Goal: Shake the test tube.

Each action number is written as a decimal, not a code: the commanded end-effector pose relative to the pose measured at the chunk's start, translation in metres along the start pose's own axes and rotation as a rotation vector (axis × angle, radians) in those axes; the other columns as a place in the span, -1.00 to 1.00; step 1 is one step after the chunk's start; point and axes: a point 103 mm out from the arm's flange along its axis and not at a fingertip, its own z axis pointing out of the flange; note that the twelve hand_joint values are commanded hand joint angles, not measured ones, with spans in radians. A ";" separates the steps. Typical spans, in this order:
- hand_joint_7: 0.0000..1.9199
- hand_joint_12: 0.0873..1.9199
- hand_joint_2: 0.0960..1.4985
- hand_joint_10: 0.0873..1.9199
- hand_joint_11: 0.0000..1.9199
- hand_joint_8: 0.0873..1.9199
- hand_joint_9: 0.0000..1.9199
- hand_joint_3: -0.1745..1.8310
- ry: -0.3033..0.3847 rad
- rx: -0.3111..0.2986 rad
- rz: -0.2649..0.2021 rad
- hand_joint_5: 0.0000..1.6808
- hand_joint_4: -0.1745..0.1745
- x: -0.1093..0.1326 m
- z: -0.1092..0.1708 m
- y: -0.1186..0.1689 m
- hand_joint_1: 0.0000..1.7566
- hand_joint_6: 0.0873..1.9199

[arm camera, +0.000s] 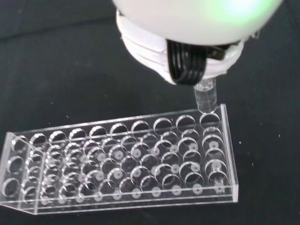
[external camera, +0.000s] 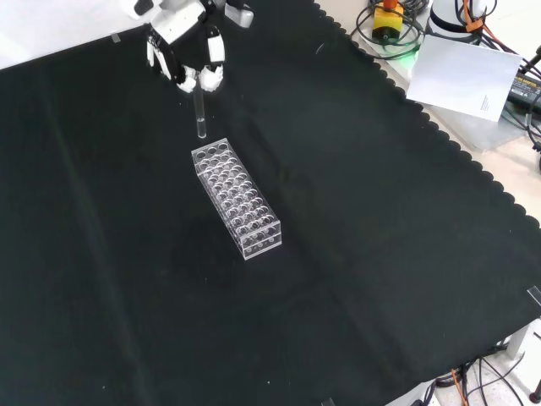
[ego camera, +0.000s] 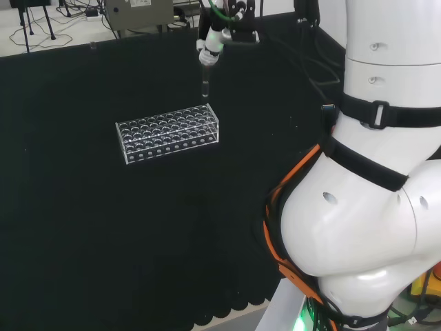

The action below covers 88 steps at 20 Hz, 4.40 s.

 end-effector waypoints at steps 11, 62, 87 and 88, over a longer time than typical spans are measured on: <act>0.49 0.20 -0.39 -0.92 -0.09 -0.34 0.54 -0.04 -0.012 -0.025 -0.061 0.62 -1.00 0.024 -0.029 -0.034 0.64 -0.53; 0.50 0.19 -0.40 -0.94 -0.09 -0.36 0.55 -0.04 -0.073 -0.005 0.004 0.63 -1.00 0.026 -0.032 -0.029 0.64 -0.54; 0.50 0.19 -0.40 -0.95 -0.09 -0.37 0.55 -0.04 -0.121 0.025 0.005 0.63 -1.00 0.022 -0.028 -0.018 0.64 -0.55; 0.50 0.19 -0.40 -0.95 -0.09 -0.37 0.55 -0.04 -0.127 0.025 0.023 0.63 -1.00 0.014 -0.029 -0.019 0.64 -0.55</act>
